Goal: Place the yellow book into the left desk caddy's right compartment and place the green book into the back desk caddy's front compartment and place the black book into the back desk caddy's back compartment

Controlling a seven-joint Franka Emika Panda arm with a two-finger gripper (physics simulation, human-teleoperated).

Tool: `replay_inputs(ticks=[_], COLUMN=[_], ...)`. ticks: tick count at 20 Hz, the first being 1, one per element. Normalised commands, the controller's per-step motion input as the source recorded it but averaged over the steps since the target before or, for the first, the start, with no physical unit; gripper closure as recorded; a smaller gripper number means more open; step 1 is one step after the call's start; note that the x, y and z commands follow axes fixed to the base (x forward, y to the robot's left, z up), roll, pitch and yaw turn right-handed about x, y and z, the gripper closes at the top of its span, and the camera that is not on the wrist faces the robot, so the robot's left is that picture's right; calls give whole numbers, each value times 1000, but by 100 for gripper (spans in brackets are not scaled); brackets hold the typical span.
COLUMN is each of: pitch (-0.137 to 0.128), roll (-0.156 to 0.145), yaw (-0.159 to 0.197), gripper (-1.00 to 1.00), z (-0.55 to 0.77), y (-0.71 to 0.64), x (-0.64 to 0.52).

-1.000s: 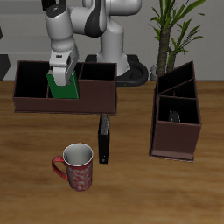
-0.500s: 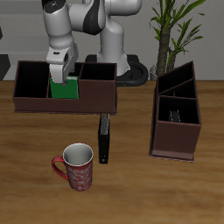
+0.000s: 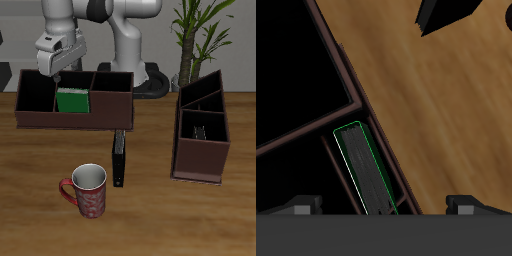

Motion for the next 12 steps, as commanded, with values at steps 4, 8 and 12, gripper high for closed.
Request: replay_inputs(ticks=[4, 8, 12], pitch=[4, -21, 30], roll=[-71, -132, -70], yaw=[-440, -430, -347], gripper=[-100, -100, -100], z=[379, 341, 182], y=[-211, -309, -146], x=[94, 335, 347])
